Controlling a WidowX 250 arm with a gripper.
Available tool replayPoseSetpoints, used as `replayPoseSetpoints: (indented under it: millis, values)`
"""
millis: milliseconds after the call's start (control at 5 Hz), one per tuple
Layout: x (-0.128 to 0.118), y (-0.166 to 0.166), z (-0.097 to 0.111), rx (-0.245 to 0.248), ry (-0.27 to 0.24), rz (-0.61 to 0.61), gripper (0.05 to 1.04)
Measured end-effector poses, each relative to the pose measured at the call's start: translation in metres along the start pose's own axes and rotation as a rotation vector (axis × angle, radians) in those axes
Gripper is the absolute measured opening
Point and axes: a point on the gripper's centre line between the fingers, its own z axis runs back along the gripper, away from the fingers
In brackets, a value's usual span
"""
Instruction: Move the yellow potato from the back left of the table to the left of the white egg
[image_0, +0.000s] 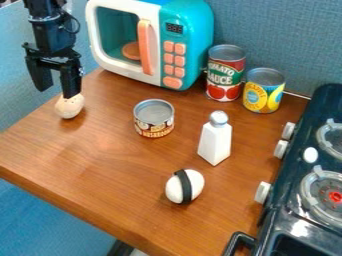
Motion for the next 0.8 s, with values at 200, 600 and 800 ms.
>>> replayPoseSetpoints:
  millis: [200, 600, 800]
  values:
    - [0.009, 0.006, -0.004, 0.014, 0.013, 0.0, 1.001]
    - [0.012, 0.015, -0.016, 0.119, 0.057, -0.001, 1.001]
    - [0.018, 0.013, -0.02, 0.118, 0.066, 0.0, 1.001]
